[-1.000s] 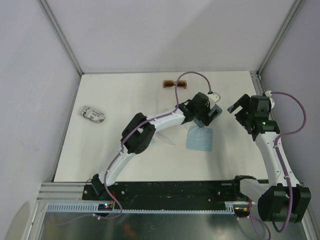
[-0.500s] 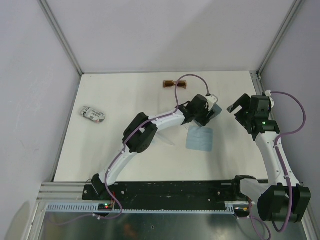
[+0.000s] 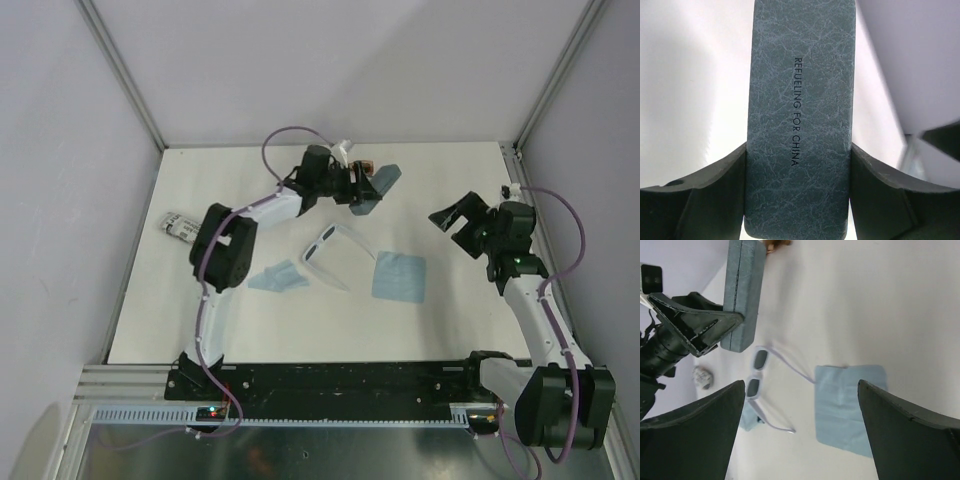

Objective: Organize the sunglasses
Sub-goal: Pass from the left arm to the right

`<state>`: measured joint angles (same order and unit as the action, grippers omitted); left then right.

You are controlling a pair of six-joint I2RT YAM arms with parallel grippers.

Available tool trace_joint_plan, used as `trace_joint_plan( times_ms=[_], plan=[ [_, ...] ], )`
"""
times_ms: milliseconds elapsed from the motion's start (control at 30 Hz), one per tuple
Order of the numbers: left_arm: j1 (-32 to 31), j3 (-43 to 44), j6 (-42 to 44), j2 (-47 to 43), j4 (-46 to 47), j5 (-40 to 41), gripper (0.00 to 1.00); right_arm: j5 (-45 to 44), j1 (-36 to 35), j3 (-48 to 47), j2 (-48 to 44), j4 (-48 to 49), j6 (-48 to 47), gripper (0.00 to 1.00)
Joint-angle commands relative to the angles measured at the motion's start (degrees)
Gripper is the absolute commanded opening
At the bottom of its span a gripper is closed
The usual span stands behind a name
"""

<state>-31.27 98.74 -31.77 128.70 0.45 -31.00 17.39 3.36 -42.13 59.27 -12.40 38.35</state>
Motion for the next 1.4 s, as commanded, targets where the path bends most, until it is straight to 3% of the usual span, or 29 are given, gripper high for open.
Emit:
trace_joint_plan(
  times_ms=[0, 167, 300, 467, 767, 1100, 1167, 1367],
  plan=[
    [0.43, -10.02, -19.18, -11.23, 23.87, -13.6, 0.2, 11.94, -0.78, 1.1, -1.47, 16.76, 1.43, 0.99],
    [0.42, -18.19, -28.82, -15.36, 35.81, -16.99, 0.2, 17.44, -2.21, 2.0, -0.41, 26.48, 3.99, 0.99],
    [0.1, -25.08, -40.45, -18.53, 50.16, -18.06, 0.2, 22.89, -2.89, 4.23, 0.23, 41.16, 9.91, 0.99],
    [-1.03, -30.69, -52.54, -20.52, 65.03, -17.2, 0.2, 23.08, -5.61, 4.7, 1.13, 48.46, 14.37, 0.99],
    [-4.2, -32.18, -59.68, -19.73, 76.37, -16.07, 0.2, 18.1, -9.86, 4.71, 1.78, 47.55, 16.29, 0.99],
    [-6.72, -32.58, -60.92, -18.92, 78.81, -15.8, 0.2, 14.56, -10.95, 4.75, 0.24, 44.24, 14.91, 0.99],
    [-6.93, -32.74, -61.04, -18.91, 79.09, -15.61, 0.2, 14.4, -10.84, 4.77, 0.04, 43.85, 15.07, 0.93],
    [-6.96, -33.5, -61.17, -18.86, 79.69, -15.4, 0.2, 14.59, -10.51, 4.82, -0.69, 44.1, 15.58, 0.6]
  ],
)
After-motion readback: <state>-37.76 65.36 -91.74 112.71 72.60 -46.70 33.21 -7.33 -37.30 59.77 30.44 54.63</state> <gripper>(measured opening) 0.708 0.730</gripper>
